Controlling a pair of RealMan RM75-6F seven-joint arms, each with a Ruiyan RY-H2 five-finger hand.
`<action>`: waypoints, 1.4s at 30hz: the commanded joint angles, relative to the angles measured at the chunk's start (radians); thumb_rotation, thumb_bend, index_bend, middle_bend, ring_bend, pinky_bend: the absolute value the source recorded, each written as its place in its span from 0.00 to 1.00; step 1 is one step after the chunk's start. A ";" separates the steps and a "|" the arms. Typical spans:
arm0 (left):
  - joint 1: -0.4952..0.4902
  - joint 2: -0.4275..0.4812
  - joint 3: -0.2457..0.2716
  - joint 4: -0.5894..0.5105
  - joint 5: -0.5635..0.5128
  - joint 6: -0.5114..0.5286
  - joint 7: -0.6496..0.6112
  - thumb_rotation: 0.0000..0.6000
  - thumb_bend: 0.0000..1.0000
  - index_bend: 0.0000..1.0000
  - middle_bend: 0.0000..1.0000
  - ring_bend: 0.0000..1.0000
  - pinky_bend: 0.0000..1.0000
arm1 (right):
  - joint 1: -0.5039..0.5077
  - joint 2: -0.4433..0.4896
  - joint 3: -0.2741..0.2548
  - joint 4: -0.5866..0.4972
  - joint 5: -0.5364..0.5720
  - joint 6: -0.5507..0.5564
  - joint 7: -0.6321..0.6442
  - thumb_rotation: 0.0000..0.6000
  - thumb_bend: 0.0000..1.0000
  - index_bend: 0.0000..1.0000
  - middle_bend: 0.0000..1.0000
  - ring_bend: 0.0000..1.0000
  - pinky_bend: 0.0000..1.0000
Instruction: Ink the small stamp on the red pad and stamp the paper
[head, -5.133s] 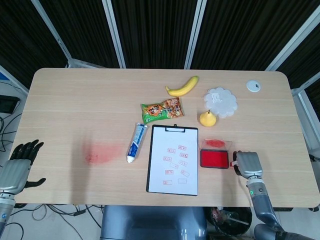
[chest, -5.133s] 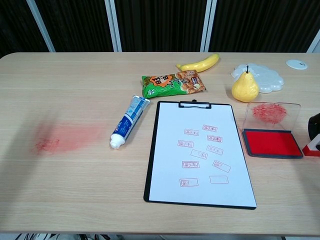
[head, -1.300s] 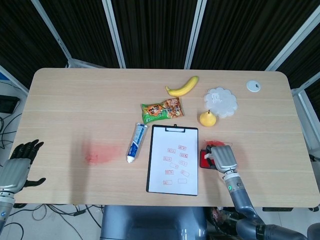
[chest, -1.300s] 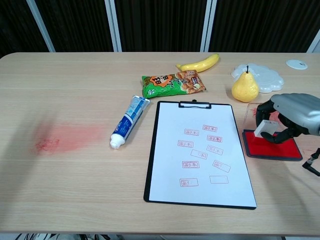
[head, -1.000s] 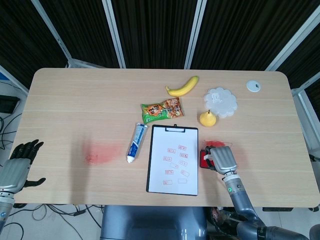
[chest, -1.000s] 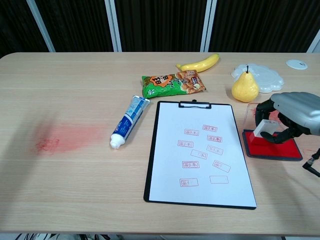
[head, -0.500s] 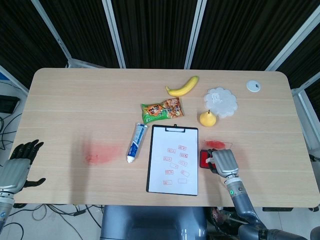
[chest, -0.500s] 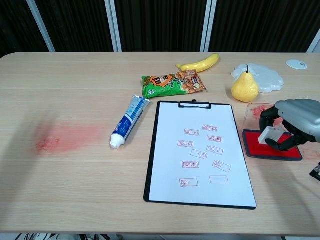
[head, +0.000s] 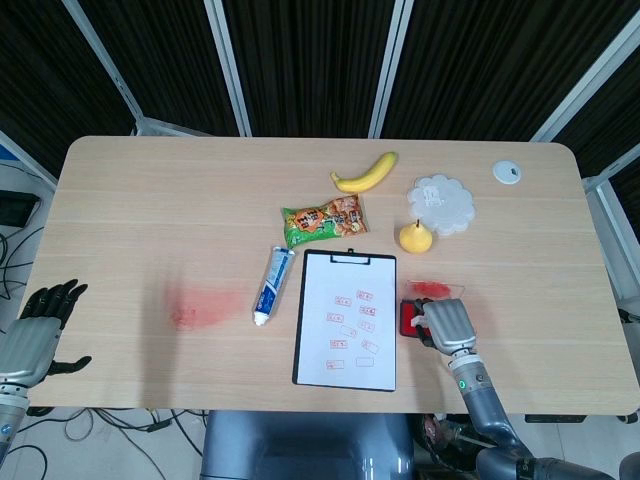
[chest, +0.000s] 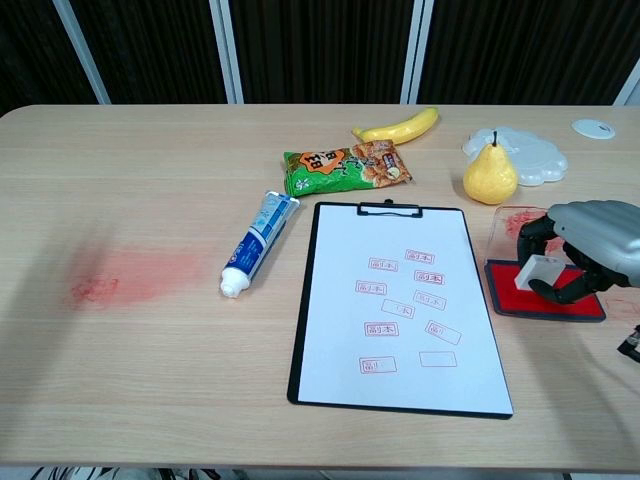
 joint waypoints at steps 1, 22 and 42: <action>0.000 0.000 0.000 0.000 0.000 0.000 0.000 1.00 0.02 0.00 0.00 0.00 0.00 | 0.000 0.002 0.001 -0.003 0.003 -0.001 -0.002 1.00 0.81 0.92 0.86 0.87 0.89; 0.000 -0.001 -0.001 -0.001 -0.001 0.001 0.001 1.00 0.02 0.00 0.00 0.00 0.00 | -0.005 -0.005 -0.001 0.011 0.015 -0.008 0.000 1.00 0.81 0.92 0.86 0.87 0.89; -0.005 0.001 -0.006 -0.004 -0.010 -0.009 -0.015 1.00 0.02 0.00 0.00 0.00 0.00 | 0.088 0.049 0.068 -0.268 -0.062 0.024 -0.115 1.00 0.81 0.92 0.86 0.88 0.89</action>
